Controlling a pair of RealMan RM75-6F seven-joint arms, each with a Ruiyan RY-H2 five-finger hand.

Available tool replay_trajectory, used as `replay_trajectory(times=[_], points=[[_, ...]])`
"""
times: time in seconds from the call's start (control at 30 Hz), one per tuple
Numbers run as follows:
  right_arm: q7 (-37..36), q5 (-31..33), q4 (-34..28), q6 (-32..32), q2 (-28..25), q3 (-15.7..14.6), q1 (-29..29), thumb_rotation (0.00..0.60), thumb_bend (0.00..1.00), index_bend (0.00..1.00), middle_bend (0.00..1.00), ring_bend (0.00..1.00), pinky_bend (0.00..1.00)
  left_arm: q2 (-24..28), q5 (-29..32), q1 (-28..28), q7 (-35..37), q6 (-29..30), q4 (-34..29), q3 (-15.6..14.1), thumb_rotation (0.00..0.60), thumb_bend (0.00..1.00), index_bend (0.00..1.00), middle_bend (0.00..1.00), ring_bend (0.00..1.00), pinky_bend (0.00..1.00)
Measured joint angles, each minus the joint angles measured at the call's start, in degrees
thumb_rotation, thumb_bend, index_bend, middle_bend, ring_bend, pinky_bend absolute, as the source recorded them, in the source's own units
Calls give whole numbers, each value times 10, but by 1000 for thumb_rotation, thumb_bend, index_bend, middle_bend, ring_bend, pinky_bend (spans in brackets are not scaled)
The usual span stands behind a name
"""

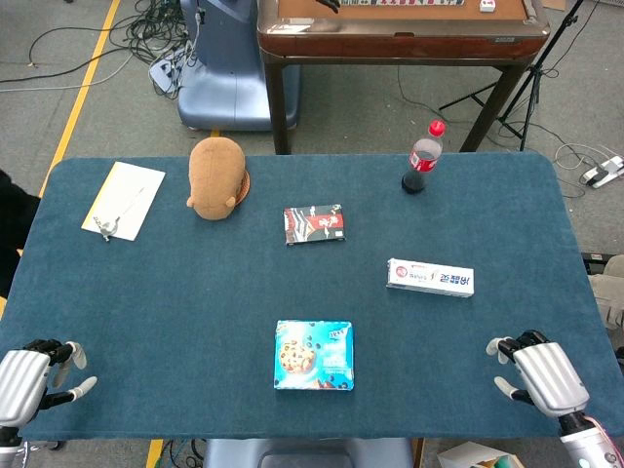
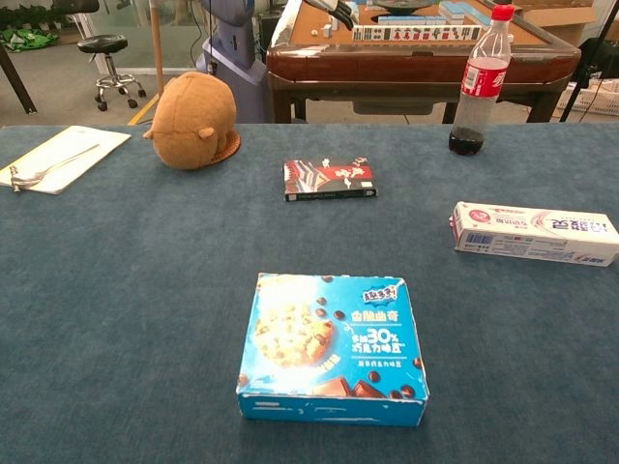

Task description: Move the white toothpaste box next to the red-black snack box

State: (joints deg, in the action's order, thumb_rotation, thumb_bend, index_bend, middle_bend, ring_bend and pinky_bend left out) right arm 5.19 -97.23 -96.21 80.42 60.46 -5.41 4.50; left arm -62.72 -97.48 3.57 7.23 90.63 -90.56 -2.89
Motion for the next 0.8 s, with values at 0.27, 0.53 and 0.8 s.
replay_trajectory(times=[0.27, 0.53, 0.8], points=[[-5, 5, 1, 2, 1, 3, 0, 600, 160, 455, 525, 513, 366, 0, -4, 0, -1, 0, 1, -2, 600, 97, 632, 845, 586, 536], [-13, 28, 12, -12, 10, 15, 8, 600, 176, 303, 525, 511, 501, -2, 0, -1, -1, -1, 1, -3, 600, 96, 632, 844, 586, 536], [-3, 85, 14, -40, 15, 34, 17, 600, 492, 93, 788, 749, 857, -3, -6, 1, 2, -2, 2, -5, 600, 96, 632, 845, 586, 536]])
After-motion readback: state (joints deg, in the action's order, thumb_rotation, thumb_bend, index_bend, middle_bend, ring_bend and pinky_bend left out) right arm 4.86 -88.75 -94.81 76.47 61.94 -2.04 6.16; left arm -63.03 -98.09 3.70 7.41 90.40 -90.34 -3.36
